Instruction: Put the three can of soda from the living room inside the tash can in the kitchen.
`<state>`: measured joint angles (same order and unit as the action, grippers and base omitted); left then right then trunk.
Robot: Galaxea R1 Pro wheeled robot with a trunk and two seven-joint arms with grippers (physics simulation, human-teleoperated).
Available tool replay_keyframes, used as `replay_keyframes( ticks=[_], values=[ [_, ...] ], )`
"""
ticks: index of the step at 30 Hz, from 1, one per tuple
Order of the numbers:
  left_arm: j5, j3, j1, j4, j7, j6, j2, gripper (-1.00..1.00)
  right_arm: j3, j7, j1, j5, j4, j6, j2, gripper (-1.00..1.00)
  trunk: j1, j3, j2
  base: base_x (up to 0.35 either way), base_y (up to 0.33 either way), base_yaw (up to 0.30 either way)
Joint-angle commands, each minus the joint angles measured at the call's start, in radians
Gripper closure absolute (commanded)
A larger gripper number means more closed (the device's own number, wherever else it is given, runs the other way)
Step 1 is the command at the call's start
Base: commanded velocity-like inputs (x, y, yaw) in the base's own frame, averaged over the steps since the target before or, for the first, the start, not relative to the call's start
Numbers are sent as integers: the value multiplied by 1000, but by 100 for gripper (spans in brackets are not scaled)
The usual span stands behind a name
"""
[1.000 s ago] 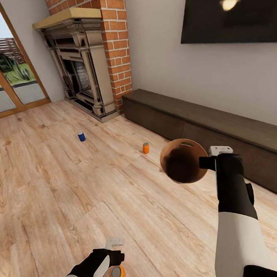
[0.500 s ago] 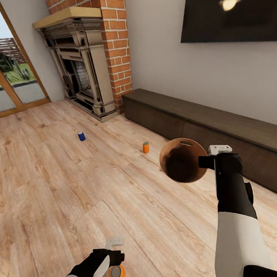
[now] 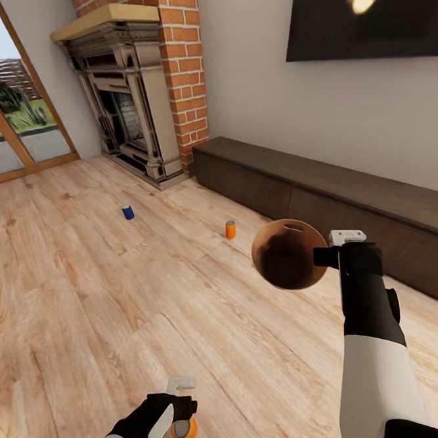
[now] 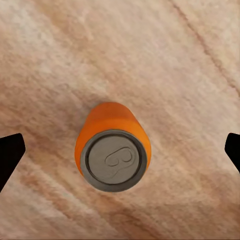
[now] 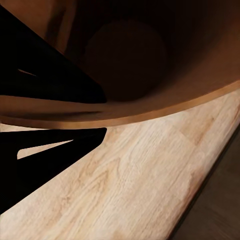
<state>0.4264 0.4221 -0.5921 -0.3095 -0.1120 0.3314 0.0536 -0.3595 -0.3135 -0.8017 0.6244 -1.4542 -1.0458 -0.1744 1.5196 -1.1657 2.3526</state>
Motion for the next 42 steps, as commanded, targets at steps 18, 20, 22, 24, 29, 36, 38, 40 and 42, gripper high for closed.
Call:
replay_keyframes(
  ticks=[18, 20, 22, 24, 29, 36, 38, 40, 42],
  values=[
    [0, -2, 6, 1, 0, 0, -1, -100, 1, -6, -1, -17, 3, -1, 0, 100, 11, -9, 21, 0, 0, 0],
    [1, -2, 10, 1, 0, 0, -1, -100, 1, -6, -1, -17, 3, -1, 0, 100, 11, -9, 21, 0, 0, 0],
    [2, -2, 13, 1, 0, 0, -1, -100, 1, -6, -1, -17, 3, -1, 0, 100, 11, -9, 21, 0, 0, 0],
    [2, -3, 15, 1, 0, 0, -1, -100, 1, -6, -1, -17, 3, -1, 0, 100, 15, -12, 28, 0, 0, 0],
    [2, -3, 18, 1, 0, 0, -1, -100, 1, -6, -1, -17, 4, -1, 0, 100, 34, -28, 63, 0, 0, 0],
    [2, -3, 20, 1, -1, 0, -1, -100, 1, -6, -1, -17, 5, -1, 0, 100, 34, -28, 63, 0, 0, 0],
    [2, -4, 20, 1, -1, 0, -2, -100, 1, -6, -1, -17, 5, -1, 0, 100, 34, -28, 63, 0, 0, 0],
    [2, -4, 20, 1, -1, 0, -2, -100, 1, -6, -1, -17, 5, -1, 0, 100, 42, -34, 77, 0, 0, 0],
    [3, -4, 20, 1, -1, 0, -3, -100, 1, -6, -1, -17, 5, -1, 0, 100, 50, -41, 91, 0, 0, 0]
  ],
)
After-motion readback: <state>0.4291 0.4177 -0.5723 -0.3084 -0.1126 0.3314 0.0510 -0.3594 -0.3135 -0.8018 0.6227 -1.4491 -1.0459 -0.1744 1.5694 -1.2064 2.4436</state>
